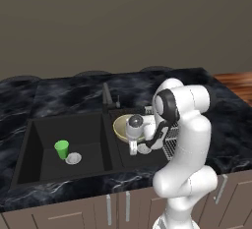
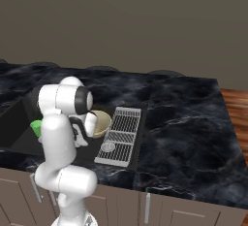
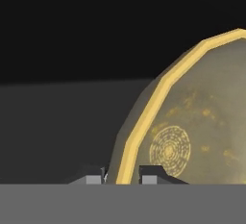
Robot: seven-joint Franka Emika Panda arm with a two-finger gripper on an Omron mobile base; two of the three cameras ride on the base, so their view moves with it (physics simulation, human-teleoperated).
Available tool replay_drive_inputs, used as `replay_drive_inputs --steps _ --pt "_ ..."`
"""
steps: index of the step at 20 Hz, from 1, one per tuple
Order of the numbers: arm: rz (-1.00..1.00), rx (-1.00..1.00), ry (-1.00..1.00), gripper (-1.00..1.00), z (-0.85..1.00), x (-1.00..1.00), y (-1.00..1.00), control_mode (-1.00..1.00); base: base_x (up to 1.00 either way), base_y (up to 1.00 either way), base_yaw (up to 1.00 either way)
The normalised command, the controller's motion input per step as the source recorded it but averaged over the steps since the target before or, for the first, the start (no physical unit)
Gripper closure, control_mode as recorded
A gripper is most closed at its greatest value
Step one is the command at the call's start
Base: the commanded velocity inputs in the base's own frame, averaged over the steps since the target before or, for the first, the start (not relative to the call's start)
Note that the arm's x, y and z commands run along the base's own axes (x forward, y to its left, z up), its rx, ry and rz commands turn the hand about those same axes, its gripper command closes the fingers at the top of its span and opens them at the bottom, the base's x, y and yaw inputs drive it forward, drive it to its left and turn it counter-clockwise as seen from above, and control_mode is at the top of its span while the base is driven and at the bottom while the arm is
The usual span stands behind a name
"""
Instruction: Place the cup in the left basin and the bowl in the right basin of the sink.
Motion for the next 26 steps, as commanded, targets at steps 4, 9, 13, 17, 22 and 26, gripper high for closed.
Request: replay_drive_inputs --steps 4,9,13,17,22,26 --pt "0.00 0.00 0.06 1.00 -0.23 -0.01 0.00 -1.00 0.00 0.00 0.00" --pt "-0.01 0.00 0.07 1.00 -0.30 0.00 -0.03 -1.00 0.00 0.00 0.00" --pt "0.00 0.00 0.06 1.00 -0.32 0.08 -0.24 -1.00 0.00 0.00 0.00" --pt "0.00 0.00 0.06 1.00 -0.26 0.15 -0.32 -1.00 0.00 0.00 0.00" --pt "0.00 0.00 0.05 1.00 -0.18 0.24 -0.19 -1.00 0.00 0.00 0.00" --pt "0.01 -0.01 -0.01 1.00 -0.10 0.29 0.00 -1.00 0.00 0.00 0.00"
